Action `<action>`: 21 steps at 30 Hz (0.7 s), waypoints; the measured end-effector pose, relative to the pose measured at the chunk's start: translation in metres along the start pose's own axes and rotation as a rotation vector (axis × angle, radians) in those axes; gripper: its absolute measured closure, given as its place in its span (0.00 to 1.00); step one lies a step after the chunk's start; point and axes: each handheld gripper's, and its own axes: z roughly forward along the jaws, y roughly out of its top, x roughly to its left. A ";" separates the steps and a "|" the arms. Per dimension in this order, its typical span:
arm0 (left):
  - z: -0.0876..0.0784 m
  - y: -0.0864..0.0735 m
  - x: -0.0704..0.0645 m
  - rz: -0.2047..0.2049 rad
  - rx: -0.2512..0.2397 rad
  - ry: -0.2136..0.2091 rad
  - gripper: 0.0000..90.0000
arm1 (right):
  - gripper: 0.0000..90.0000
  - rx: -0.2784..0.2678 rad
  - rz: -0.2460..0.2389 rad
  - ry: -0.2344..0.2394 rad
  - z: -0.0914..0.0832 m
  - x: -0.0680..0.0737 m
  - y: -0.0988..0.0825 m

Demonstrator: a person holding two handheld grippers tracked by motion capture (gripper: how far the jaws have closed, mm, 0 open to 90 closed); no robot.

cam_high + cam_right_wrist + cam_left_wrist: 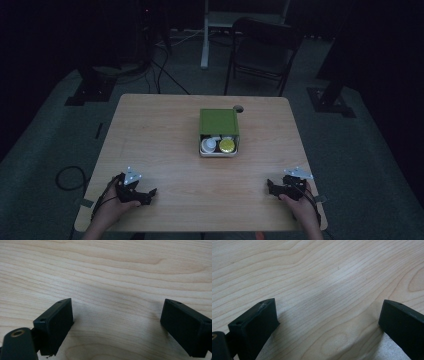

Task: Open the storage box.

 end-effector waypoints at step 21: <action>0.001 0.000 0.000 0.002 0.003 0.004 0.02 | 0.12 -0.002 -0.008 0.004 0.000 0.003 0.000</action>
